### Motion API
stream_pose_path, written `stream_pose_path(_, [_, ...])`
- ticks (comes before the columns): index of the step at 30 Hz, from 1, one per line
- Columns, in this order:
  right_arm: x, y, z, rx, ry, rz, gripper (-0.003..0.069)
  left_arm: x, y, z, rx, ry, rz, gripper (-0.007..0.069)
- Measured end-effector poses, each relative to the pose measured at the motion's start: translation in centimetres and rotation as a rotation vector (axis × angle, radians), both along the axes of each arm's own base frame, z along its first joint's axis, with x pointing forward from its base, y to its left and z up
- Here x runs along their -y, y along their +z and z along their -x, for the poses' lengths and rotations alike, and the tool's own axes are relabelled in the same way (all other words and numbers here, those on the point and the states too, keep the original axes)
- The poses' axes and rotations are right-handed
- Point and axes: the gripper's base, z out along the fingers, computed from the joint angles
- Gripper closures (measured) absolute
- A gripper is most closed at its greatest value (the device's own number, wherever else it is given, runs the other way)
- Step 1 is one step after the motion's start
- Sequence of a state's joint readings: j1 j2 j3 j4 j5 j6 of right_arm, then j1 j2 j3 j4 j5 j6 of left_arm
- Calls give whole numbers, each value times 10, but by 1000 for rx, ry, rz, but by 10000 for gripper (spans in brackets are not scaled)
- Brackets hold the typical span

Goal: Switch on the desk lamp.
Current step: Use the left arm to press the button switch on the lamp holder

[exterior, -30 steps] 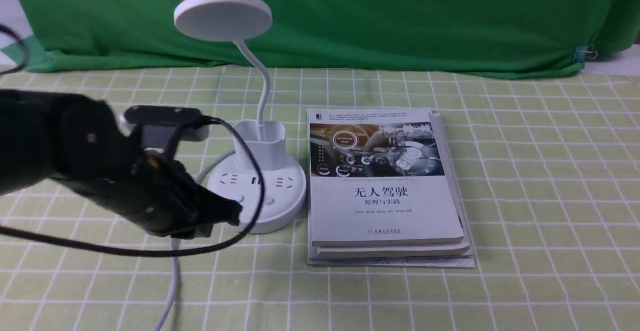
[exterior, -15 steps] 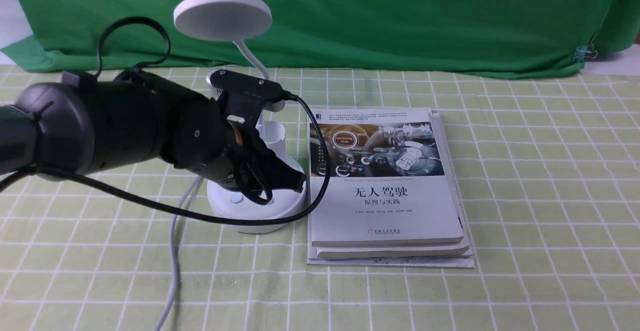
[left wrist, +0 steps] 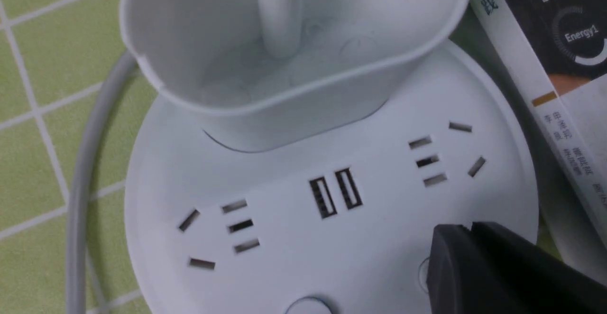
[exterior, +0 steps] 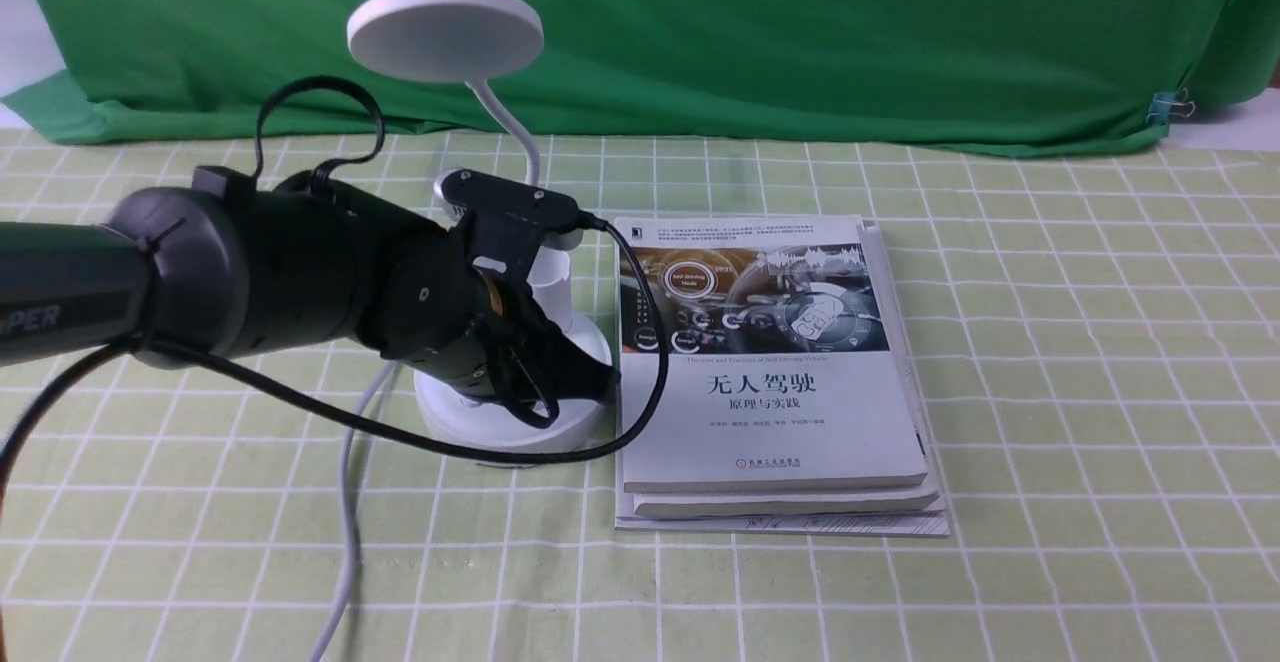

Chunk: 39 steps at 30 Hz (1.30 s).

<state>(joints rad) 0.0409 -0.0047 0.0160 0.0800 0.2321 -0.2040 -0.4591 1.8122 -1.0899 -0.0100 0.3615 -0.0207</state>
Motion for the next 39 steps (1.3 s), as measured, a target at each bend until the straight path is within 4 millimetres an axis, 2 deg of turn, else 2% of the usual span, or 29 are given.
stream_pose_path(28, [0,0,0,0,0,0,414,-1,-14,1,22,3,14,606])
stream_pose_path(34, [0,0,0,0,0,0,414,0,-13,0,47,5,28,606])
stream_pose_path(39, [0,0,0,0,0,0,414,-2,-2,4,74,5,42,606])
